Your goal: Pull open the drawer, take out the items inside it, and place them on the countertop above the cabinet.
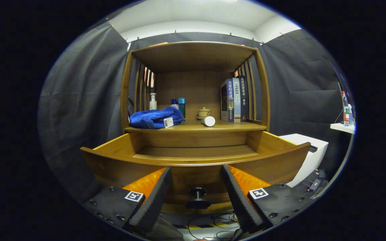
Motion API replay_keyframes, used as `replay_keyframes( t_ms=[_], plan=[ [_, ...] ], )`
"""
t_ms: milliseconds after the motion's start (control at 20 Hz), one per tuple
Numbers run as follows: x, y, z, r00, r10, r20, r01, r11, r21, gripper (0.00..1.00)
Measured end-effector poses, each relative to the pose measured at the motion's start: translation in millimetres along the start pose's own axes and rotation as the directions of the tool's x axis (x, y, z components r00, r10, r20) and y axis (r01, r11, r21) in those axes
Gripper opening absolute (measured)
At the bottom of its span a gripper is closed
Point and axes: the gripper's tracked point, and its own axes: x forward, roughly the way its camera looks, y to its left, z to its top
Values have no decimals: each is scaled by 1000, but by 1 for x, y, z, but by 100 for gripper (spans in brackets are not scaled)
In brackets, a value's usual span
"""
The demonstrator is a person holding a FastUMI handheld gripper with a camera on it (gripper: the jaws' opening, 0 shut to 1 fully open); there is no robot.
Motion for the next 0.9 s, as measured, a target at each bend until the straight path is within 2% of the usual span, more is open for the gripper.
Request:
replay_keyframes(
  t_ms=[300,550,900],
  plan=[
    [25,0,5,1000,6,3,-6,1000,0,99],
    [62,0,19,999,6,47,-5,1000,-22,99],
    [115,-1,24,999,1,47,1,999,-35,99]
  ],
)
